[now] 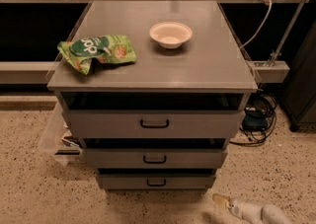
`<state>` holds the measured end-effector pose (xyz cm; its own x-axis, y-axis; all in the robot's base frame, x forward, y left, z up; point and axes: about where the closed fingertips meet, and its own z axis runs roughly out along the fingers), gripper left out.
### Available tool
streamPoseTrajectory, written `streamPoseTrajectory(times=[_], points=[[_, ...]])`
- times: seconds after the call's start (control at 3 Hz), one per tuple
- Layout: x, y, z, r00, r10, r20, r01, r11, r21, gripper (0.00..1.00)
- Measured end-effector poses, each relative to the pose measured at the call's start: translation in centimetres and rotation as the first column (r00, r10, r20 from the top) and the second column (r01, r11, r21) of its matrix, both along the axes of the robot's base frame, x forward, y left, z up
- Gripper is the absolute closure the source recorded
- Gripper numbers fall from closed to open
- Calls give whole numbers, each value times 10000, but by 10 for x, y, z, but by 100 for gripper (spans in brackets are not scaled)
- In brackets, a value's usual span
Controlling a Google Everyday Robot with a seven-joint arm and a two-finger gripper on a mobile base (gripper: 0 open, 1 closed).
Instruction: Close bottom drawer
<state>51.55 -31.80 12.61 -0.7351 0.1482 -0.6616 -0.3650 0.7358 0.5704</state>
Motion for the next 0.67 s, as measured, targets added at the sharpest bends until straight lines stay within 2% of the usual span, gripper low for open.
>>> streamPoseTrajectory(times=[0.67], points=[[0, 0, 0, 10000, 1, 0, -1, 10000, 1, 11]])
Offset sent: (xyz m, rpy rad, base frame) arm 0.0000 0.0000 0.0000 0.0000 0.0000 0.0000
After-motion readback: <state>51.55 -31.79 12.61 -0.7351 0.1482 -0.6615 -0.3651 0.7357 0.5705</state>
